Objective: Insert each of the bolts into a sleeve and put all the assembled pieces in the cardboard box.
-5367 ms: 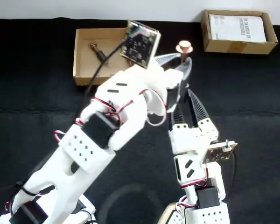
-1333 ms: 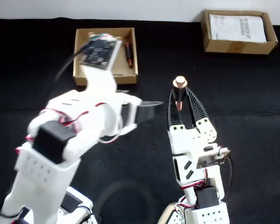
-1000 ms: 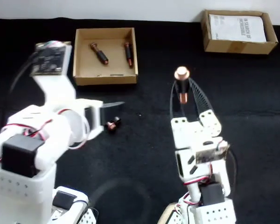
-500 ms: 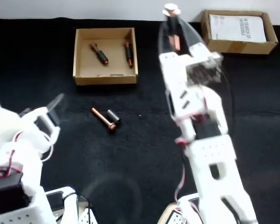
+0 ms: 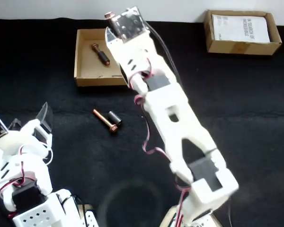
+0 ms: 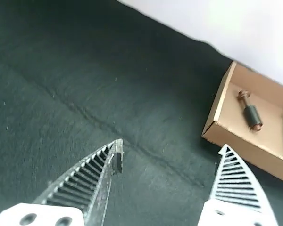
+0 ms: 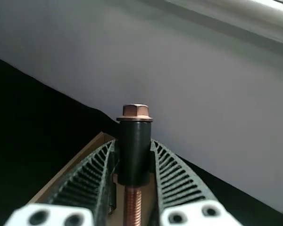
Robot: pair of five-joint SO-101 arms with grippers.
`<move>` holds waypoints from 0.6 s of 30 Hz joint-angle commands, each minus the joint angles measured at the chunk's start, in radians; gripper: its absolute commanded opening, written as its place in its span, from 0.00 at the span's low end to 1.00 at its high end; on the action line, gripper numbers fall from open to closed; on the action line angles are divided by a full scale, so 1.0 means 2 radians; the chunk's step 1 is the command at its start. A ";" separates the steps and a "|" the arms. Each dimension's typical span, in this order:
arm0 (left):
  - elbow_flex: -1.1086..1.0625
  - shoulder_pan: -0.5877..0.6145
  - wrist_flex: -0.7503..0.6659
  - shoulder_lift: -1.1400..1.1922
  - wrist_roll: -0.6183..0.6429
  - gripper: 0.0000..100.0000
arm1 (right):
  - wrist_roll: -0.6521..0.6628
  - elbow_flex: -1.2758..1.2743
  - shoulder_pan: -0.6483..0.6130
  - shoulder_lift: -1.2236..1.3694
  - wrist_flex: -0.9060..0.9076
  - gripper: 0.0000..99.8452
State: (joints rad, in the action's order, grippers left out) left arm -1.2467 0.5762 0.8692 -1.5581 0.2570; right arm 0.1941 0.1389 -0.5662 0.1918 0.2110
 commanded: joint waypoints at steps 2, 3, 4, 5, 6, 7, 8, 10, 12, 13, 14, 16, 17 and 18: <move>-0.030 0.026 -0.013 -0.010 -0.002 0.31 | 0.005 0.168 -0.001 0.079 0.051 0.01; -0.036 0.031 -0.013 -0.010 -0.002 0.31 | 0.005 0.194 -0.001 0.102 0.059 0.01; -0.043 0.036 -0.013 -0.010 -0.003 0.31 | 0.005 0.217 -0.001 0.126 0.065 0.01; -0.049 0.040 -0.013 -0.010 -0.003 0.31 | 0.007 0.241 0.000 0.151 0.066 0.01; -0.056 0.045 -0.013 -0.010 -0.003 0.31 | 0.008 0.264 0.000 0.174 0.066 0.01; -0.063 0.051 -0.013 -0.010 -0.003 0.31 | 0.008 0.287 0.003 0.197 0.066 0.01; -0.069 0.056 -0.013 -0.011 -0.004 0.31 | 0.008 0.310 0.003 0.218 0.066 0.01; -0.081 0.069 -0.013 -0.011 -0.004 0.31 | 0.008 0.356 0.003 0.260 0.067 0.01; -0.095 0.079 -0.014 -0.011 -0.004 0.31 | 0.009 0.393 0.003 0.302 0.069 0.01; -0.103 0.082 -0.014 -0.011 -0.004 0.31 | 0.009 0.409 0.002 0.321 0.070 0.01; -0.110 0.083 -0.014 -0.012 -0.004 0.31 | 0.010 0.422 0.001 0.339 0.080 0.01; -0.126 0.084 -0.014 -0.013 -0.004 0.31 | 0.010 0.446 -0.003 0.366 0.114 0.01; -0.133 0.086 -0.014 -0.018 -0.004 0.31 | 0.010 0.459 -0.004 0.377 0.136 0.01; -0.141 0.088 -0.014 -0.026 -0.003 0.31 | 0.010 0.470 -0.005 0.386 0.157 0.01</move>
State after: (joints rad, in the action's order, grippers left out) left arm -1.5121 0.7342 0.8600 -1.5781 0.2570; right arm 0.2033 0.9597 -0.5662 0.9574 0.4427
